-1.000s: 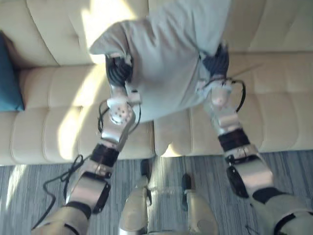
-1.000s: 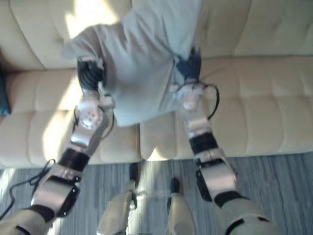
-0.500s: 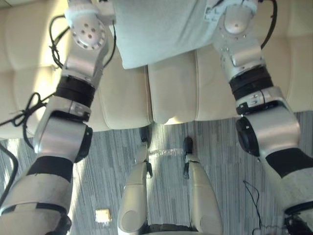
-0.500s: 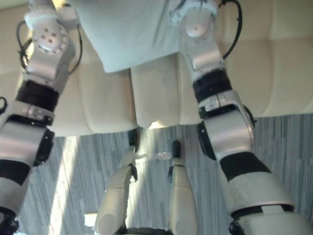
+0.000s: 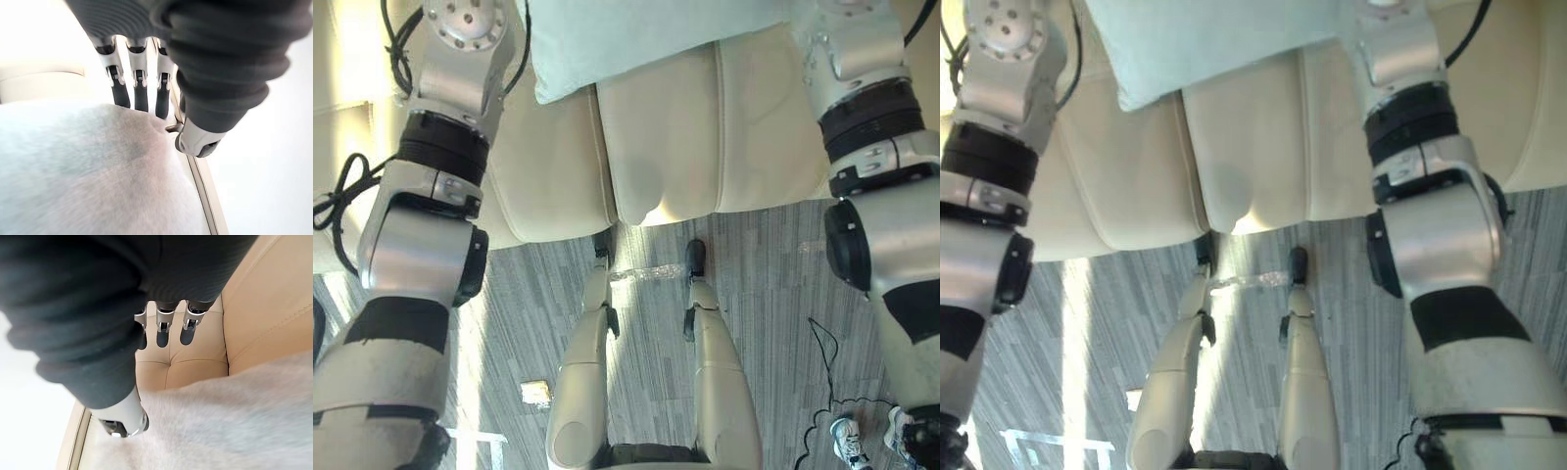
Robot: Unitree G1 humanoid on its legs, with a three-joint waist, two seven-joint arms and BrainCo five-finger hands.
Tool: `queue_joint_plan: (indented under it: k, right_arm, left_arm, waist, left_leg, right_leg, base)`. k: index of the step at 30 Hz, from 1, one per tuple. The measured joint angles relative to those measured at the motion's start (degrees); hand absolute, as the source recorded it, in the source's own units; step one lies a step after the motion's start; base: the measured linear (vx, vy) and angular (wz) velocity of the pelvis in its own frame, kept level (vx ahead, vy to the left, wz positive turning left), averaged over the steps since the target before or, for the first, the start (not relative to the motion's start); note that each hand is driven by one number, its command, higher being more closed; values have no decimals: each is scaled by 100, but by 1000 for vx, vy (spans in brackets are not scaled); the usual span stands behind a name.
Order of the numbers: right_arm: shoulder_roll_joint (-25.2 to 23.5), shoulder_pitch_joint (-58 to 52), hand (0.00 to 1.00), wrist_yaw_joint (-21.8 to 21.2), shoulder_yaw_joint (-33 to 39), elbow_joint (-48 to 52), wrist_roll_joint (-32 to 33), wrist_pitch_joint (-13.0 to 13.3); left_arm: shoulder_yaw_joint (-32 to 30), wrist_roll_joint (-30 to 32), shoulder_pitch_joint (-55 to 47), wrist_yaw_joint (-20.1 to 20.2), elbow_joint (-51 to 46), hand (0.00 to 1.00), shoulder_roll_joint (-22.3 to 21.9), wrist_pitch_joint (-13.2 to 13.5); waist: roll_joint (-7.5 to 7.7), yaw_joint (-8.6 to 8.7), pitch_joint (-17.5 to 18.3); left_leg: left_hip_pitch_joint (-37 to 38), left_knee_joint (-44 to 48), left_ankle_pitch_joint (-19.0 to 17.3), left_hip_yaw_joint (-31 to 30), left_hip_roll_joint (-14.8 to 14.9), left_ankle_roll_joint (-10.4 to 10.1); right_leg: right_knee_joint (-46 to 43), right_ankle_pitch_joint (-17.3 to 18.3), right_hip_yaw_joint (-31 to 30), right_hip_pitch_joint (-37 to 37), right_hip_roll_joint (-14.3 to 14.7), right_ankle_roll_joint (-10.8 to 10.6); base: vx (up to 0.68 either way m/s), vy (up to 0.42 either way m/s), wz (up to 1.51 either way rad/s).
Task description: Pick up cushions and gather them together orderly.
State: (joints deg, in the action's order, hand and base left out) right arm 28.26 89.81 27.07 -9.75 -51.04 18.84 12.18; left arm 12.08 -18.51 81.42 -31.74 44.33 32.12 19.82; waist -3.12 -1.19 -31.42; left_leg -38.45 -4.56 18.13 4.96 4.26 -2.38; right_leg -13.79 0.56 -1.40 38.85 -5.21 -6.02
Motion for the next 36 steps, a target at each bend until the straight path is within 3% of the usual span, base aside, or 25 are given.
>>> queue_joint_plan:
  k: [5,10,13,15,18,21,22,28,36]
  right_arm:
    - [439,-1745,0,-257,952,1296,452,83]
    - [486,-3549,0,-740,1283,3122,468,157]
    - [29,-5472,0,-1075,1590,4300,352,274]
    - [-636,-6807,0,-1263,1702,4517,143,300]
    - [-1604,-8173,0,-1556,1631,4268,-160,274]
    - [-2190,-8972,0,-1758,1617,3552,-382,202]
    - [-2437,-9428,0,-1845,1611,3018,-542,121]
    - [-2807,-10138,0,-1986,1691,1410,-564,-137]
    - [-3103,-10181,0,-2167,2032,625,-543,-237]
  left_arm:
    - [-1253,-558,-1575,425,-664,0,240,4]
    - [-1827,-764,-3424,850,-1877,0,252,45]
    - [-1991,-733,-5063,1160,-2724,0,-509,76]
    - [-1944,-506,-6240,1394,-2986,0,-1559,43]
    - [-1495,-139,-7567,1705,-2840,0,-2487,-205]
    - [-1275,209,-8309,1977,-2345,0,-2934,-406]
    - [-1283,493,-8658,2112,-1985,0,-3112,-523]
    - [-1547,1163,-9066,2330,-640,0,-3324,-762]
    - [-2166,1732,-9059,2456,308,0,-3299,-892]
  waist:
    - [7,-27,13]
    - [16,-111,24]
    - [35,-129,382]
    - [58,-130,655]
    - [208,-194,1003]
    - [281,-218,1334]
    - [317,-217,1630]
    - [378,-209,2332]
    - [530,-208,2665]
  left_leg:
    - [594,-40,-76,-66,-42,-90]
    - [1251,-57,-309,-76,-31,-254]
    - [1502,-71,-376,-135,-38,-239]
    - [1735,-122,-330,-243,-56,-178]
    - [2100,-122,-507,-267,-97,-207]
    - [2493,-111,-726,-294,-95,-211]
    - [2685,-60,-792,-304,-90,-186]
    - [3258,-127,-967,-298,-88,-174]
    - [3658,-168,-1110,-172,-122,-213]
  right_leg:
    - [-579,398,72,-355,-40,70]
    - [-1012,747,153,-829,-70,148]
    - [-1049,902,299,-1132,-109,192]
    - [-956,966,427,-1461,-128,181]
    - [-938,1136,515,-1879,-176,199]
    - [-760,1215,609,-2375,-184,218]
    - [-600,1231,664,-2690,-183,214]
    - [-120,1228,786,-3438,-182,197]
    - [567,1011,818,-4141,-198,108]
  base:
    - [3,-46,14]
    - [-24,-99,10]
    - [58,-78,22]
    - [151,-50,27]
    - [120,-53,16]
    - [105,-51,13]
    - [104,-45,10]
    - [67,-17,4]
    - [63,-1,-2]
